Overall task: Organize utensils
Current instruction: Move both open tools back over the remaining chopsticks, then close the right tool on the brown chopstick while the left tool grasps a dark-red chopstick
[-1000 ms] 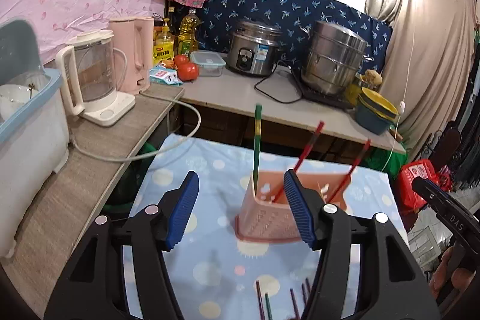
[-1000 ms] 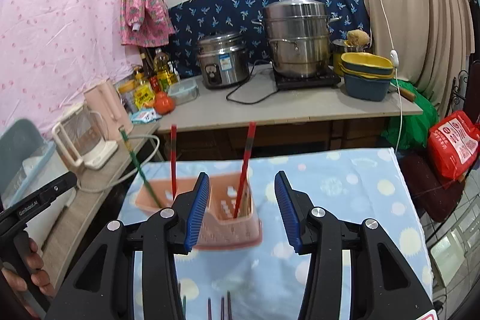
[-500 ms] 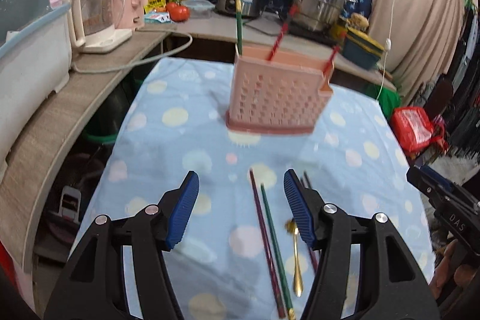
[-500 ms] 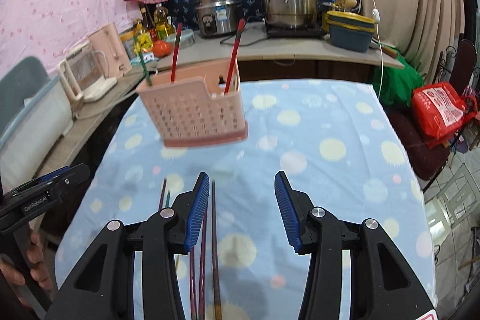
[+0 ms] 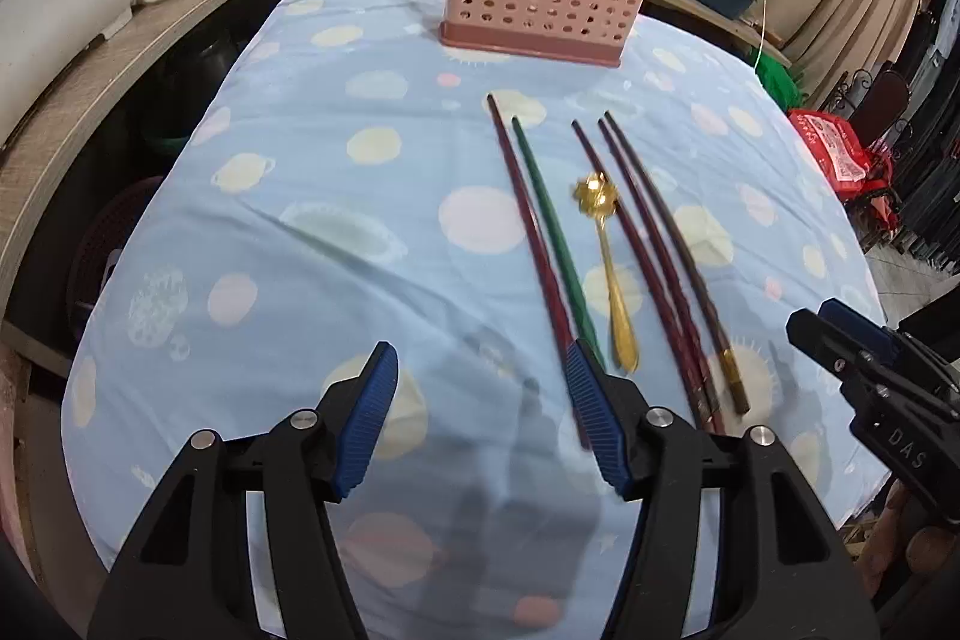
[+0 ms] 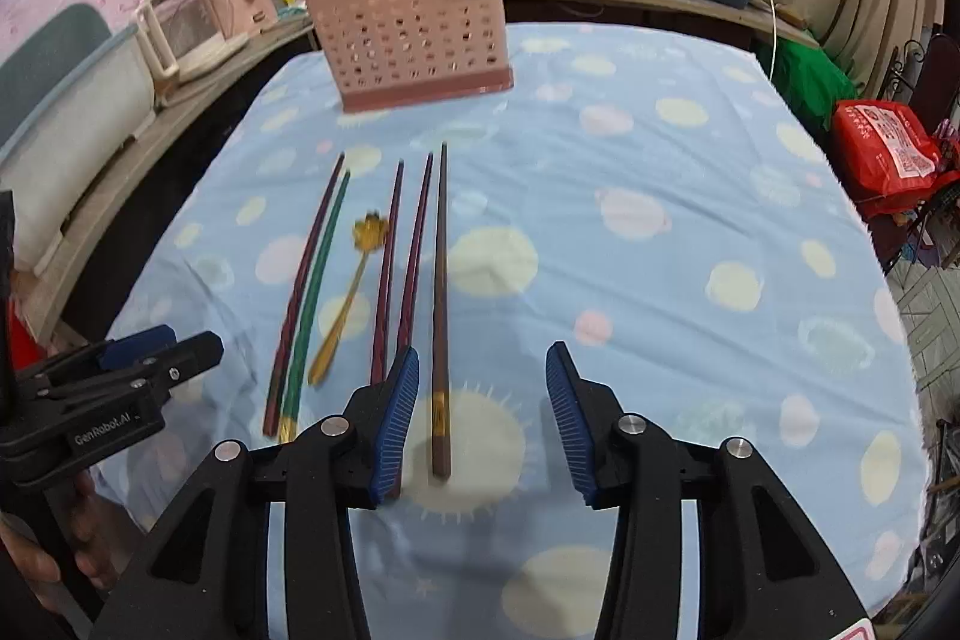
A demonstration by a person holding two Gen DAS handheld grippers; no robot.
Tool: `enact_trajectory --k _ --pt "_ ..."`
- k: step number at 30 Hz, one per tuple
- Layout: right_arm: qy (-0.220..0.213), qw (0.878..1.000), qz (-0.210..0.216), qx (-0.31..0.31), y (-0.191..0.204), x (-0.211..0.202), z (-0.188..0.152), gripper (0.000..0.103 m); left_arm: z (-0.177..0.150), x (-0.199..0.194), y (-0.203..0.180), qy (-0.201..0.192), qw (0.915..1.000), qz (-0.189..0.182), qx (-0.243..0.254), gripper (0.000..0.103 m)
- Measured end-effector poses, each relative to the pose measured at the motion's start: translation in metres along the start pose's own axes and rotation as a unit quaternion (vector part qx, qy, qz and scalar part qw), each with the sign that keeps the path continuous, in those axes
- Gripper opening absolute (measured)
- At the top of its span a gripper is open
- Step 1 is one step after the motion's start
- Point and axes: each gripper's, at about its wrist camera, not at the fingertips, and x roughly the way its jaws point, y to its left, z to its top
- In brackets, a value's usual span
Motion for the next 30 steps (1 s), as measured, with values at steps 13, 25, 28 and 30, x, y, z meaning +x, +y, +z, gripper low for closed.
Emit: enact_trajectory --k 13,25,28,30 --pt "0.031 0.999 0.015 -0.008 0.011 0.02 -0.019 0.018 -0.017 0.006 -0.003 0.015 0.9999 -0.005 0.006 0.056" --pt "0.049 0.999 0.02 -0.008 0.011 0.035 -0.021 0.008 -0.016 0.012 -0.008 0.022 0.9996 -0.012 0.011 0.056" --pt "0.048 0.999 0.022 -0.006 0.01 0.035 -0.021 0.007 -0.016 0.014 -0.012 0.025 0.9995 -0.015 0.014 0.056" --pt "0.048 0.999 0.022 -0.004 0.009 0.035 -0.021 0.007 -0.017 0.016 -0.015 0.028 0.9993 -0.018 0.017 0.056"
